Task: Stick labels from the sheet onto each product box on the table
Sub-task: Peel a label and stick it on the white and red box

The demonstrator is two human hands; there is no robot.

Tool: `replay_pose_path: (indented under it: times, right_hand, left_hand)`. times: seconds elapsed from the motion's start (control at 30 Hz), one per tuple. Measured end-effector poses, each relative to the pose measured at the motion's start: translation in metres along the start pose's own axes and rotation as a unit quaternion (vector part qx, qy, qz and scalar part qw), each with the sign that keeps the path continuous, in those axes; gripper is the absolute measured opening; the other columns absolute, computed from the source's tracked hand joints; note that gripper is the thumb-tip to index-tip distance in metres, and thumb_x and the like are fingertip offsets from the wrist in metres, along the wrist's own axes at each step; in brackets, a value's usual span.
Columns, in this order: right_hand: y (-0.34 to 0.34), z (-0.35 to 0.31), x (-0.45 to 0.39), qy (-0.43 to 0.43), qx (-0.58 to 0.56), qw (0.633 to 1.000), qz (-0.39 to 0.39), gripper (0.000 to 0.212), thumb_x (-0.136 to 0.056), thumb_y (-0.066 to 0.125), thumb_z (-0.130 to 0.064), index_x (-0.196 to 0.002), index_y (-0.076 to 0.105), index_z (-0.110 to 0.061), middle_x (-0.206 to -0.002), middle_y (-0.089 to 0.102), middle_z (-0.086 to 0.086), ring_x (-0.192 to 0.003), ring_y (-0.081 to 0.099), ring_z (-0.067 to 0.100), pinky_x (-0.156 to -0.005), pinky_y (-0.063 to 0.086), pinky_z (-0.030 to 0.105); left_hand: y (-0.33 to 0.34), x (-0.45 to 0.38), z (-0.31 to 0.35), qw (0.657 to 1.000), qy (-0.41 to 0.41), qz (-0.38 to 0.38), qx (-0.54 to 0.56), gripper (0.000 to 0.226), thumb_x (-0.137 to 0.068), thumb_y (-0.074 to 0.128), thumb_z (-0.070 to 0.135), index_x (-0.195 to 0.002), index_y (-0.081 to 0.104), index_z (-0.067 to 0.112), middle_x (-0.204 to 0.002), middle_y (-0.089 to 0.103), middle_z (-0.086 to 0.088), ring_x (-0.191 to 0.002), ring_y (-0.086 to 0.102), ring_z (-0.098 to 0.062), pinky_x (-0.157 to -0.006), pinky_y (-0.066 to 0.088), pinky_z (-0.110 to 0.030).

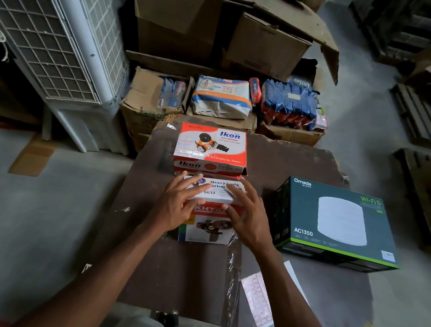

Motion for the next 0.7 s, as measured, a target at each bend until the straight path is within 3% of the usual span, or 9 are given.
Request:
replay_pose_path:
  times: [0.1,0.2,0.33,0.47,0.57,0.7]
  right_hand:
    - [-0.001,-0.005,0.003,-0.015,0.049,0.999,0.016,0.045,-0.103,0.052,-0.055,-0.147,0.049,-0.047,-0.162,0.038,-0.009,-0.139,0.040,0.022,-0.103,0.051,0.048]
    - [-0.003,-0.006,0.003,-0.010,0.058,0.998,0.034,0.043,-0.102,0.053,-0.054,-0.144,0.053,-0.048,-0.158,0.044,-0.013,-0.135,0.045,0.017,-0.099,0.051,0.041]
    - [-0.006,-0.009,-0.002,0.011,0.061,0.997,0.038,0.046,-0.101,0.043,-0.063,-0.139,0.060,-0.044,-0.153,0.051,-0.011,-0.129,0.053,0.018,-0.099,0.052,0.044]
    - [-0.007,-0.016,0.001,-0.012,0.123,0.991,0.059,0.052,-0.103,0.032,-0.067,-0.141,0.058,-0.044,-0.150,0.056,-0.008,-0.115,0.062,0.020,-0.088,0.056,0.043]
    - [-0.006,-0.015,0.006,-0.002,0.131,0.989,0.074,0.054,-0.103,0.028,-0.068,-0.143,0.056,-0.046,-0.152,0.054,-0.009,-0.113,0.061,0.020,-0.081,0.054,0.036]
    - [-0.001,-0.012,0.007,-0.018,0.144,0.987,0.063,0.054,-0.102,0.032,-0.069,-0.145,0.054,-0.045,-0.153,0.053,-0.006,-0.116,0.059,0.022,-0.082,0.055,0.040]
  left_hand:
    - [0.001,-0.001,0.003,0.999,0.023,-0.016,-0.046,0.054,-0.097,0.032,0.063,-0.149,0.042,0.047,-0.164,0.030,0.010,-0.154,0.016,-0.027,-0.120,0.015,-0.057]
    - [0.002,-0.001,0.004,0.996,0.035,-0.034,-0.069,0.055,-0.098,0.028,0.064,-0.151,0.036,0.050,-0.165,0.025,0.012,-0.156,0.011,-0.029,-0.121,0.012,-0.059]
    - [0.001,-0.002,0.003,0.997,0.023,-0.048,-0.049,0.051,-0.100,0.040,0.059,-0.150,0.038,0.048,-0.164,0.026,0.013,-0.156,0.011,-0.030,-0.118,0.018,-0.064]
    - [0.003,-0.004,-0.001,0.998,-0.011,-0.066,0.009,0.048,-0.102,0.054,0.040,-0.148,0.041,0.050,-0.162,0.027,0.016,-0.155,0.014,-0.031,-0.116,0.031,-0.066]
    - [-0.003,-0.005,-0.001,0.998,-0.004,-0.050,0.034,0.045,-0.102,0.055,0.039,-0.146,0.047,0.047,-0.160,0.037,0.013,-0.149,0.029,-0.022,-0.108,0.045,-0.059]
    - [-0.001,-0.005,-0.001,0.998,0.012,-0.058,0.010,0.050,-0.100,0.057,0.041,-0.147,0.044,0.048,-0.161,0.035,0.014,-0.149,0.028,-0.021,-0.108,0.047,-0.057]
Point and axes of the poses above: each hand's wrist, its own x-axis away from the middle knuckle, its own y-axis out of the palm, z = x × y, the point moved 10 cm from there along -x, towards the middle knuckle
